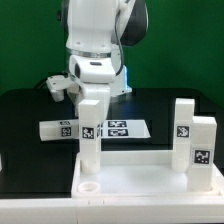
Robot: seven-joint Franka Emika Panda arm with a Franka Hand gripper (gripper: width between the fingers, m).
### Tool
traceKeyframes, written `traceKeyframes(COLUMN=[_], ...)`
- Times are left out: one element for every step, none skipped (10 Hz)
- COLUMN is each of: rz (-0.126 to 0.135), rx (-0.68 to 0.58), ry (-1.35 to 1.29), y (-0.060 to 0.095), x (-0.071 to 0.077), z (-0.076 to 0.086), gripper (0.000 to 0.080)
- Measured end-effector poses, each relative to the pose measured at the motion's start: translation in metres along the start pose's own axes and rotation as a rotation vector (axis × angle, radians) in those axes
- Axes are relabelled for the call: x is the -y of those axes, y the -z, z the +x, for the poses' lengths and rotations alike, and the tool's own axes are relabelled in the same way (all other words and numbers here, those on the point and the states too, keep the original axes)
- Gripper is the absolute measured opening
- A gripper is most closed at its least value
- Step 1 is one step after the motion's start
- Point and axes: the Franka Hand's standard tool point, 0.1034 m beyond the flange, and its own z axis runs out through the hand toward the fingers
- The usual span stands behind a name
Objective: Assemble desk
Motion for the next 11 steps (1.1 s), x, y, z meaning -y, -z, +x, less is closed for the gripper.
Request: traceKeyframes(rz=[0.015,0.018,0.021,0.025,0.029,0.043,0.06,0.073,0.085,0.095,0.097], rx=[-0.004,0.004,0.007,0.012,0.016,0.014,0.006,0.006,0.008,0.009,0.007], ry=[0.092,0.185,0.216,0.299,0.36,0.442,0.494,0.546,0.588,0.643,0.63], y=[-0.003,-0.003,-0.004,-0.004,-0.005,-0.009,-0.013,-0.017,-0.021,-0.024,-0.025], x=[0.006,0.007,0.008,0.009,0.011,0.015,0.021,0.024,0.027,0.031,0.034], z=[-0.004,-0.005,-0.005,-0.007,-0.008,-0.009,-0.013,-0.018,-0.024,-0.028,-0.031], gripper=[0.0285,0.0285,0.0285,0.0285,0.0285,0.0285,0.0285,0.0285,0.0285,0.0285,0.0285])
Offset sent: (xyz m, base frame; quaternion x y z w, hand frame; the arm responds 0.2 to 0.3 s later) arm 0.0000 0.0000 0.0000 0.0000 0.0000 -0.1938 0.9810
